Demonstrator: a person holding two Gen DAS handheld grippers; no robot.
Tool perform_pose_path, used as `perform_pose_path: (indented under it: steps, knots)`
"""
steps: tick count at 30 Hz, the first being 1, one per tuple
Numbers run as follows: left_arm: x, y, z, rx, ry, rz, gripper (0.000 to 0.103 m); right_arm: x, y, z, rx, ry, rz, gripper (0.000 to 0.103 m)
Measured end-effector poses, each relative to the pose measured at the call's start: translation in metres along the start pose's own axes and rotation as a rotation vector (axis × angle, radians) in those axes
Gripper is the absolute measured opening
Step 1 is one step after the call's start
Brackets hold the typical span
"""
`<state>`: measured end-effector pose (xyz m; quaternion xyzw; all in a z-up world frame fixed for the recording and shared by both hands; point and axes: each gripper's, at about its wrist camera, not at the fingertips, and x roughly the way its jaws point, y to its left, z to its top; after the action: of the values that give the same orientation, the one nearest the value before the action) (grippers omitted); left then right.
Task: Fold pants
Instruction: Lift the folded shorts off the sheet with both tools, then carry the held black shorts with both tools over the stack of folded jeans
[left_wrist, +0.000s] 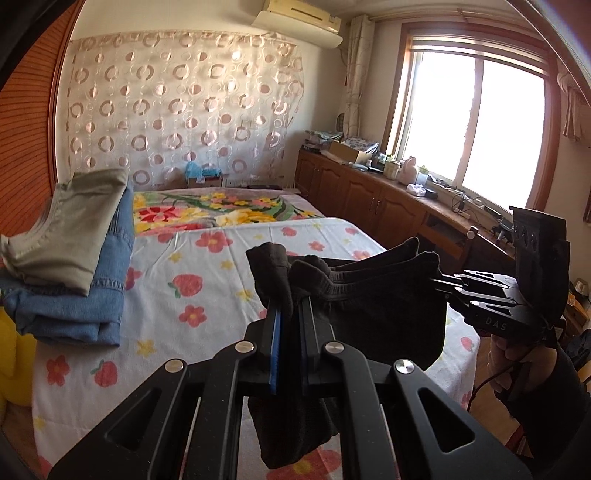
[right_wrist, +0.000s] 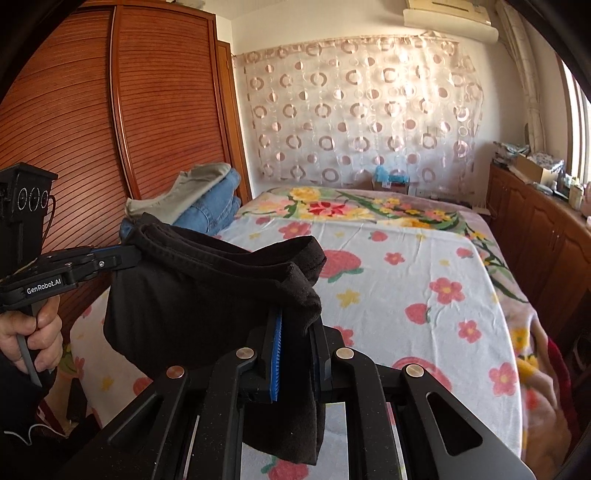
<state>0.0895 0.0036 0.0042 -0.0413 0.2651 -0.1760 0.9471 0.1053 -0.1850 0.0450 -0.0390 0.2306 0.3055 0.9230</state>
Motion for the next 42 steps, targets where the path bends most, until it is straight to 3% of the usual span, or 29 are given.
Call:
perform_pose_path:
  steps: [22,29,42]
  knots:
    - [-0.042,-0.019,0.031,0.069,-0.092,0.020,0.009,-0.048,0.016,0.015,-0.078,-0.100,-0.021,0.012]
    - [-0.046,-0.011,0.028,0.053,-0.102,0.039,0.009,-0.036,0.013,0.017,-0.091,-0.103,0.007,0.012]
    - [-0.034,0.027,0.038,0.003,-0.099,0.104,0.009,0.019,0.015,0.056,-0.144,-0.091,0.050,0.012]
